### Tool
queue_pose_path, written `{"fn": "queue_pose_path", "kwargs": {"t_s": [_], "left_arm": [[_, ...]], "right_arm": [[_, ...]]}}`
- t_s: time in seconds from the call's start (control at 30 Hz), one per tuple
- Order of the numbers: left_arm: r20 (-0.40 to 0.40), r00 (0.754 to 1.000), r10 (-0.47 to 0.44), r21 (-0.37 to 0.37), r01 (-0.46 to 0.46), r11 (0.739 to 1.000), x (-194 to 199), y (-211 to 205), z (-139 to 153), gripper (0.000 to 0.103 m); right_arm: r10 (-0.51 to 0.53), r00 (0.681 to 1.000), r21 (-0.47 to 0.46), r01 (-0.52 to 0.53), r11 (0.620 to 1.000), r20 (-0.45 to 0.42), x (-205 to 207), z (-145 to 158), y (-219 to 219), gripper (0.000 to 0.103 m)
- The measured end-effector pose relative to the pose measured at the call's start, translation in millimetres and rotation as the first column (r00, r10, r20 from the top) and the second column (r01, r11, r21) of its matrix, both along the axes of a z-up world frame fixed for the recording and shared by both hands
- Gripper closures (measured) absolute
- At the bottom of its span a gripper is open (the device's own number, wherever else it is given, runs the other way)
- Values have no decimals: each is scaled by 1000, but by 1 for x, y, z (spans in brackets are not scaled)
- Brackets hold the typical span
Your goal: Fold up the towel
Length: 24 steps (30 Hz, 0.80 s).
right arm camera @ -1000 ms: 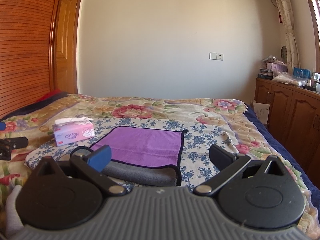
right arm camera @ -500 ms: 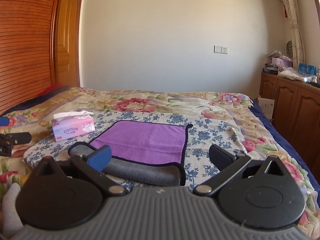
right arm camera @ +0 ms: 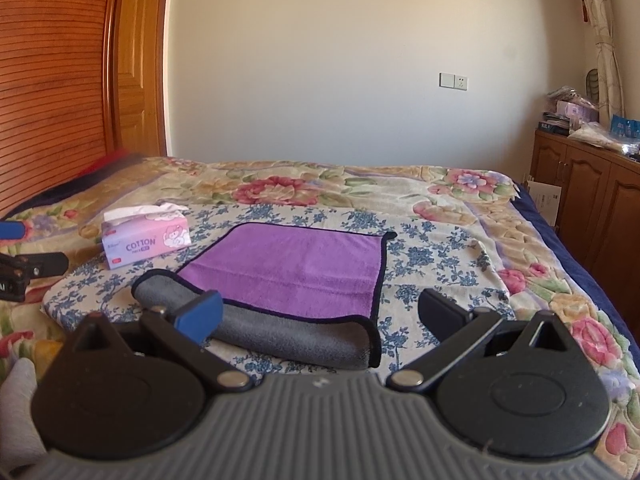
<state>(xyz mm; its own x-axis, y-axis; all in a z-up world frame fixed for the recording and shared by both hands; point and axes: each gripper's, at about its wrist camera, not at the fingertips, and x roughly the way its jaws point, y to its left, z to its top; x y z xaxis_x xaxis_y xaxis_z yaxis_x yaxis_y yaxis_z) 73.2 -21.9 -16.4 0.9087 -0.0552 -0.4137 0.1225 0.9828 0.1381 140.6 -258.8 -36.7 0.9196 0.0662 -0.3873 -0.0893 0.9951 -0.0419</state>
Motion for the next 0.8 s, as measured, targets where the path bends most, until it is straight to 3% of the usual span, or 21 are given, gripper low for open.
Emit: {"fn": "queue_pose_path", "kwargs": {"t_s": [0.8], "left_arm": [[-50, 999, -22, -2, 22, 1000, 63, -1, -16, 0]], "right_arm": [[30, 998, 34, -28, 999, -55, 47, -14, -8, 0]]}}
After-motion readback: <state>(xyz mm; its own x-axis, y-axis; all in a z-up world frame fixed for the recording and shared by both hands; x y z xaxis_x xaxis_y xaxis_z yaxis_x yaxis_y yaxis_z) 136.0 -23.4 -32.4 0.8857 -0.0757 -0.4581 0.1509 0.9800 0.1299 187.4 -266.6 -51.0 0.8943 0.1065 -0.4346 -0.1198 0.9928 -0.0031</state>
